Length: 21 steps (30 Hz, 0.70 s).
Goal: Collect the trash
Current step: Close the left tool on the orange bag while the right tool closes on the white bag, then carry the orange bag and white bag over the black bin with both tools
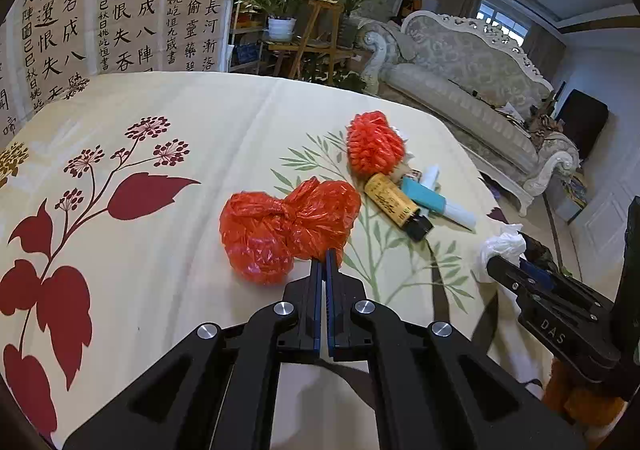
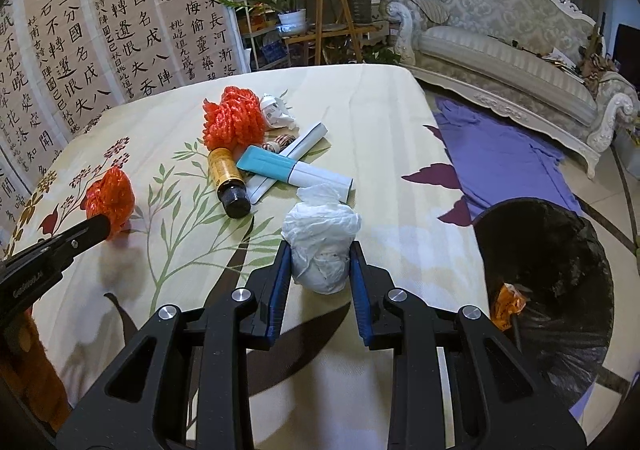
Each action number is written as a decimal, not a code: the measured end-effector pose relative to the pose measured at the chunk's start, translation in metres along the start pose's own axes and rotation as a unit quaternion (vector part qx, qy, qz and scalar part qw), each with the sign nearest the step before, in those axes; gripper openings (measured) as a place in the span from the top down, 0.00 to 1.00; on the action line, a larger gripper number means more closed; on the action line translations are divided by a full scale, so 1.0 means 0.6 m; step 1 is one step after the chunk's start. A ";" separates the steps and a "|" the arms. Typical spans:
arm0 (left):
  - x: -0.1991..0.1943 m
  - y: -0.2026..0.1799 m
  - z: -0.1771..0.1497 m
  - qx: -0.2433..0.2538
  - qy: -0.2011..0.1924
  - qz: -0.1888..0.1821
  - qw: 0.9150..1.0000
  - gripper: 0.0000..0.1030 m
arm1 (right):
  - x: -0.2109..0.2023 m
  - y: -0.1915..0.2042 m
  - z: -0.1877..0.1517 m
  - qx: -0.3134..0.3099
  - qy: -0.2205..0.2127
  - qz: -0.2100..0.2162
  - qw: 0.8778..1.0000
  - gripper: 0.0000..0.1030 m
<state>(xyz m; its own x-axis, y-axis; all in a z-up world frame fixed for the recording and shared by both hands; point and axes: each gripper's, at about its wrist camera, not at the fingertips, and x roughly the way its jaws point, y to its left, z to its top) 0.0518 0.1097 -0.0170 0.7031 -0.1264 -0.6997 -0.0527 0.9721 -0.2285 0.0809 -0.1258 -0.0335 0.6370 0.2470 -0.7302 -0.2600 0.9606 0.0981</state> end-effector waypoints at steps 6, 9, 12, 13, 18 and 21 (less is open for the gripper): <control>-0.013 -0.023 -0.007 0.009 -0.004 -0.013 1.000 0.98 | -0.022 -0.003 -0.006 0.002 -0.009 -0.004 1.000 0.73; -0.018 -0.039 -0.010 0.017 -0.005 -0.023 1.000 0.98 | -0.037 -0.011 -0.012 0.005 -0.014 -0.009 1.000 0.73; -0.022 -0.061 -0.012 0.026 -0.007 -0.036 0.999 0.98 | -0.050 -0.021 -0.016 0.010 -0.019 -0.015 1.000 0.73; -0.022 -0.068 -0.012 0.030 -0.007 -0.039 0.999 0.98 | -0.054 -0.024 -0.018 0.012 -0.021 -0.017 1.000 0.73; -0.021 -0.108 -0.015 0.049 -0.008 -0.057 0.997 0.98 | -0.080 -0.053 -0.022 0.025 -0.034 -0.035 0.999 0.73; -0.020 -0.138 -0.014 0.064 -0.011 -0.068 0.996 0.98 | -0.093 -0.070 -0.022 0.033 -0.041 -0.045 0.998 0.73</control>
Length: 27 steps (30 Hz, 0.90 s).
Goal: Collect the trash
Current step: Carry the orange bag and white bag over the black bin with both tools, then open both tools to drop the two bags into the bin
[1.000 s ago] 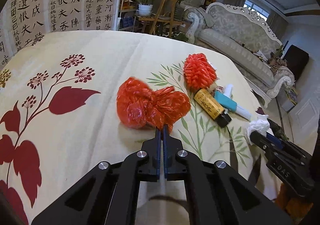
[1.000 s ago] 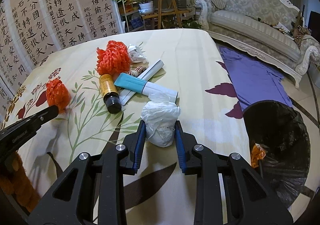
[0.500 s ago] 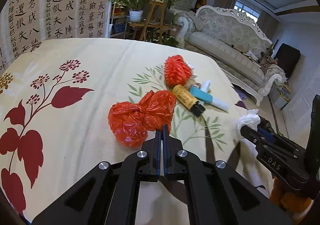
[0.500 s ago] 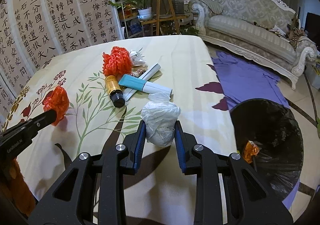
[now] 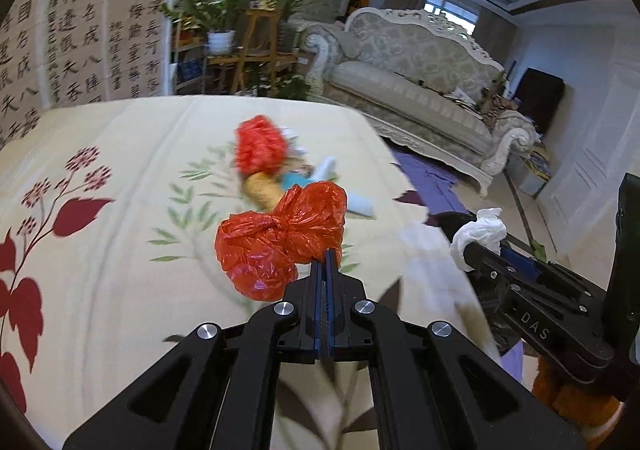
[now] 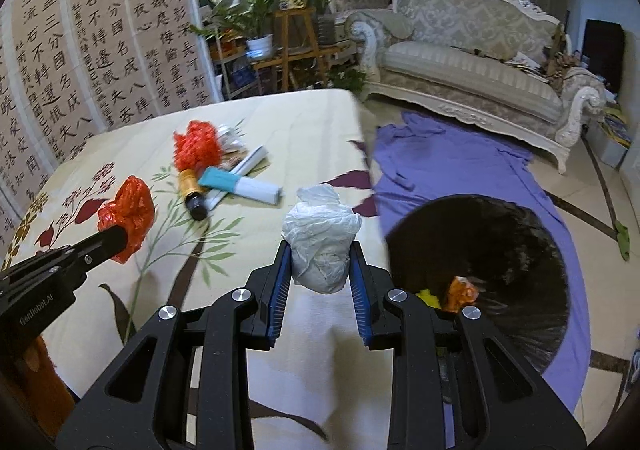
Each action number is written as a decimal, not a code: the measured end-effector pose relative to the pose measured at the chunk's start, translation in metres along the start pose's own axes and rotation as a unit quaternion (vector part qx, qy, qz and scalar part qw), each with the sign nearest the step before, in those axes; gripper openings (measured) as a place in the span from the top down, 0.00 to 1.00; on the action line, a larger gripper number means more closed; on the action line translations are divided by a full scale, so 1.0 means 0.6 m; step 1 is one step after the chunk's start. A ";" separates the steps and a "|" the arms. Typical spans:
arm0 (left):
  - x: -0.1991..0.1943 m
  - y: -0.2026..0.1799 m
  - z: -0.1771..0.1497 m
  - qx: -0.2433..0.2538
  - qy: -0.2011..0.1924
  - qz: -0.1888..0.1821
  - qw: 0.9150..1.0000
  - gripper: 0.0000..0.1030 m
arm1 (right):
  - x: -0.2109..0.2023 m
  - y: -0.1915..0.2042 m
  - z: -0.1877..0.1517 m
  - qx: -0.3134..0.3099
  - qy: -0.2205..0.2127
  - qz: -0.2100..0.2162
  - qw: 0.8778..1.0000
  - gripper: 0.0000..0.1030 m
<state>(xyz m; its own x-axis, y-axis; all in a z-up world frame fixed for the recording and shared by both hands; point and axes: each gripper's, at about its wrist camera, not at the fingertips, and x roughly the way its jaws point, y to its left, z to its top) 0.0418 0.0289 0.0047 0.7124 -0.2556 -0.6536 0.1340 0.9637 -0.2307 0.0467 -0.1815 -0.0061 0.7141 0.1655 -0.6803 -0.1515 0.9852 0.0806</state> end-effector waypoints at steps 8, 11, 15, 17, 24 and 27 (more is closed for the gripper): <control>0.023 -0.097 0.010 0.052 -0.003 -0.047 0.998 0.98 | -0.031 -0.077 -0.002 0.033 -0.020 -0.046 0.998 0.73; 0.037 -0.136 0.012 0.074 0.000 -0.065 0.995 0.98 | -0.037 -0.114 -0.005 0.050 -0.024 -0.066 0.996 0.73; 0.059 -0.187 0.013 0.102 0.007 -0.089 0.991 0.98 | -0.041 -0.158 -0.011 0.071 -0.026 -0.086 0.993 0.73; 0.069 -0.207 0.014 0.116 0.005 -0.096 0.989 0.98 | -0.039 -0.184 -0.016 0.083 -0.025 -0.096 0.992 0.73; 0.123 -0.252 0.013 0.140 0.025 -0.104 0.984 0.98 | -0.021 -0.230 -0.021 0.104 -0.019 -0.110 0.988 0.73; 0.137 -0.268 0.009 0.143 0.026 -0.105 0.984 0.98 | -0.011 -0.243 -0.017 0.109 -0.018 -0.112 0.988 0.72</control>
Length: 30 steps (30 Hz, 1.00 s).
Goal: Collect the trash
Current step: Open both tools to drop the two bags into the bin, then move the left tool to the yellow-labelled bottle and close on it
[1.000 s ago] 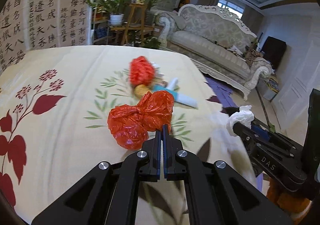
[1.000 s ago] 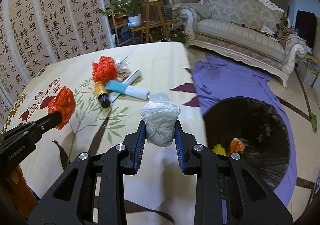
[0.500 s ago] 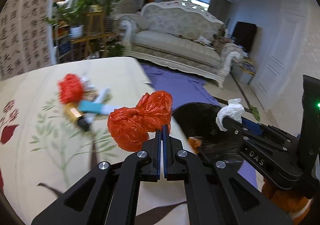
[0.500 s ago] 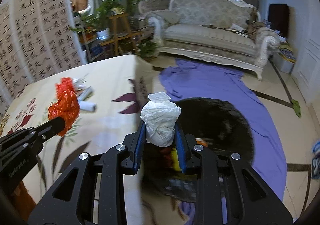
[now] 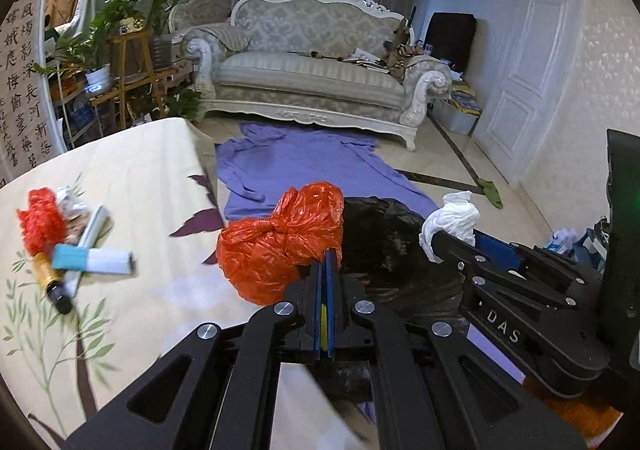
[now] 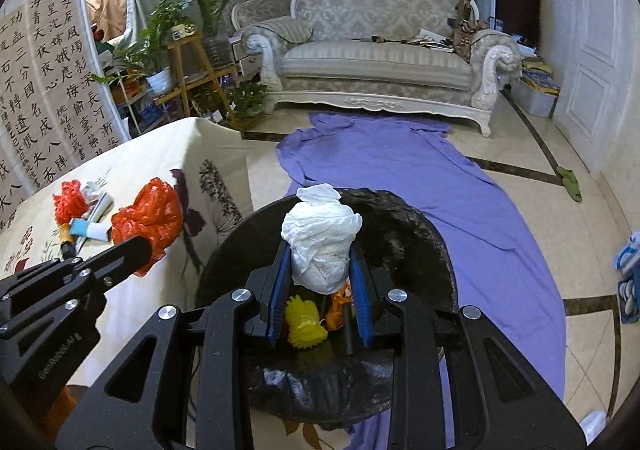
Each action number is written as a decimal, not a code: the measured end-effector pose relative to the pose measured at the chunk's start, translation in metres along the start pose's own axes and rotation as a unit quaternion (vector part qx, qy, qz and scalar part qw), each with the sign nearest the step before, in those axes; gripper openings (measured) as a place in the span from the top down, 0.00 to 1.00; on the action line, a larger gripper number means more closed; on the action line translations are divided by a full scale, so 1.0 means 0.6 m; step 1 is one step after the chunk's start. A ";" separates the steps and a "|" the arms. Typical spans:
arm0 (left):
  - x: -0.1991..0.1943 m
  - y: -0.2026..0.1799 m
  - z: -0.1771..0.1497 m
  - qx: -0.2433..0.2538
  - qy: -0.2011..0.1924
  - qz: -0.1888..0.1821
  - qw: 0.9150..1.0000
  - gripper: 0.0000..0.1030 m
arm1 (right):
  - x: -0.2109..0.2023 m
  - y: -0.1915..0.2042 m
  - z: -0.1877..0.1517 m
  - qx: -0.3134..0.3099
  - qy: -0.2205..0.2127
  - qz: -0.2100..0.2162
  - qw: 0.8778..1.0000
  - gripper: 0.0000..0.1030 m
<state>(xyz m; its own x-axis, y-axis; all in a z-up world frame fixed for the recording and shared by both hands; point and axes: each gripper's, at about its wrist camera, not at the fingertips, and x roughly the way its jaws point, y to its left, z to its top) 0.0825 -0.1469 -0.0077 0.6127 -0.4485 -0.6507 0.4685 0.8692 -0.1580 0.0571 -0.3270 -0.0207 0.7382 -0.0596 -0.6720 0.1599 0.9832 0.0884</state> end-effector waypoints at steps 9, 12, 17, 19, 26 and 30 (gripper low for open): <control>0.034 0.006 0.003 -0.011 0.019 0.012 1.000 0.65 | 0.033 -0.029 0.001 0.022 0.011 -0.016 1.000 0.61; 0.029 0.013 0.002 -0.019 0.020 0.019 0.999 0.58 | 0.034 -0.030 -0.002 0.024 0.013 -0.018 0.999 0.61; 0.014 0.034 0.001 -0.038 0.015 0.033 0.999 0.50 | 0.029 -0.023 -0.001 0.020 0.012 -0.012 1.000 0.55; 0.006 0.048 -0.005 -0.046 0.016 0.045 0.998 0.49 | 0.026 -0.014 0.000 0.018 0.009 -0.007 1.000 0.52; -0.024 0.107 -0.038 -0.092 0.025 0.098 0.991 0.49 | 0.025 0.048 -0.004 -0.008 0.013 0.030 0.999 0.52; -0.046 0.141 -0.053 -0.115 0.025 0.128 0.985 0.49 | 0.028 0.095 -0.007 -0.030 0.019 0.055 0.998 0.52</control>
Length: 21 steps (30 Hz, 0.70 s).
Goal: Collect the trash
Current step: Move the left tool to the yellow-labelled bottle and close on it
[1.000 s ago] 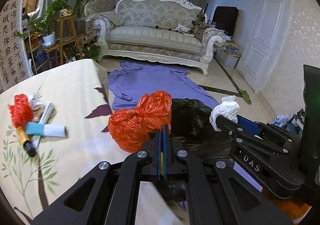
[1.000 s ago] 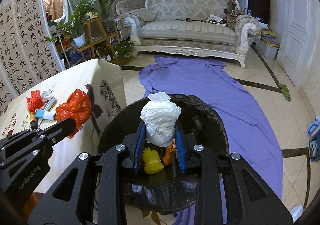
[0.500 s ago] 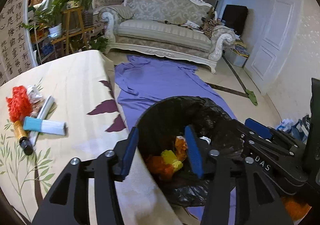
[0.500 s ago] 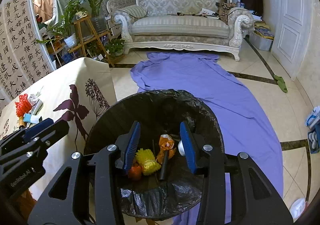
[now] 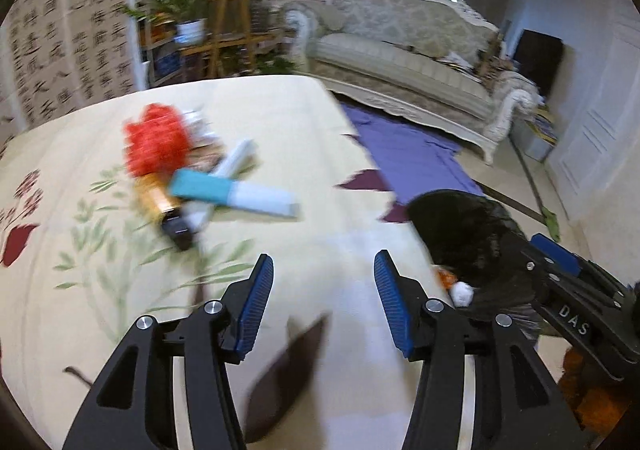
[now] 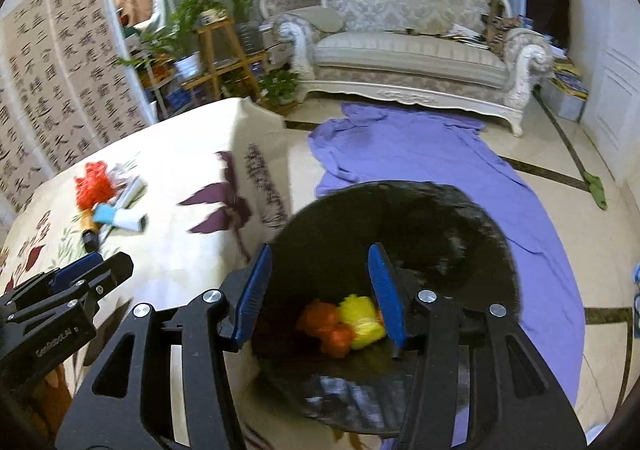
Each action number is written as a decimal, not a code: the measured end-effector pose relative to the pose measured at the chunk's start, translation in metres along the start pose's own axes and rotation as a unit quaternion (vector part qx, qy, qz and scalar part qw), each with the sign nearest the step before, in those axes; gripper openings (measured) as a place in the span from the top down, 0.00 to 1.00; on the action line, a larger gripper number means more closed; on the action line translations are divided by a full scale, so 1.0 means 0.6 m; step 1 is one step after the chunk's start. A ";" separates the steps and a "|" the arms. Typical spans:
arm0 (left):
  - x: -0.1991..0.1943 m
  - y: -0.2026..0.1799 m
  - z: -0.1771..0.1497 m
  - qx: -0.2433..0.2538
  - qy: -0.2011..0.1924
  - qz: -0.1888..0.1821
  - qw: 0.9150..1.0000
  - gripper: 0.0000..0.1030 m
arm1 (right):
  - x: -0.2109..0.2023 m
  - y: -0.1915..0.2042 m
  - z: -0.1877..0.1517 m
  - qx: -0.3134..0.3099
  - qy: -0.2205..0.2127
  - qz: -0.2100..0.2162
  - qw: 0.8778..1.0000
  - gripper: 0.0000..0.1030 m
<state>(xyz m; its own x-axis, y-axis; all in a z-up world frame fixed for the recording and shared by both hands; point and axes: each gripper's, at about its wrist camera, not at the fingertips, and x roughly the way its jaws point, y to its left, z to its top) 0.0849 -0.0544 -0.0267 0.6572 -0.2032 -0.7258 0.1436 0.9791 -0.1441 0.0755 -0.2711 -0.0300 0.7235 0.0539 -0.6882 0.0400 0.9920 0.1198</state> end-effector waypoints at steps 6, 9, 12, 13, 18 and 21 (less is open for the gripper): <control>-0.015 0.048 -0.004 -0.030 -0.005 0.030 0.999 0.47 | 0.007 0.052 0.002 -0.025 0.006 0.027 0.999 0.52; -0.012 0.070 0.007 -0.039 -0.009 0.042 0.998 0.44 | 0.008 0.072 0.003 -0.034 0.009 0.035 0.999 0.52; -0.004 0.085 0.018 -0.048 -0.009 0.054 0.997 0.43 | 0.010 0.085 0.004 -0.040 0.011 0.040 0.998 0.52; -0.002 0.094 0.020 -0.049 -0.009 0.056 0.997 0.42 | 0.010 0.087 0.003 -0.041 0.011 0.040 0.998 0.52; 0.020 0.125 0.035 -0.063 -0.001 0.079 0.995 0.42 | 0.013 0.095 0.005 -0.046 0.014 0.040 0.998 0.52; 0.029 0.146 0.037 -0.076 0.012 0.092 0.993 0.41 | 0.017 0.097 0.005 -0.048 0.016 0.040 0.998 0.52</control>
<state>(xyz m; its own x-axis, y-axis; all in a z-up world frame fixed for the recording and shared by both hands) 0.1253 0.0274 -0.0374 0.6442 -0.0219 -0.7645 -0.0916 0.9902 -0.1056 0.0875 -0.2132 -0.0281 0.6986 0.1351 -0.7026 -0.0845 0.9907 0.1065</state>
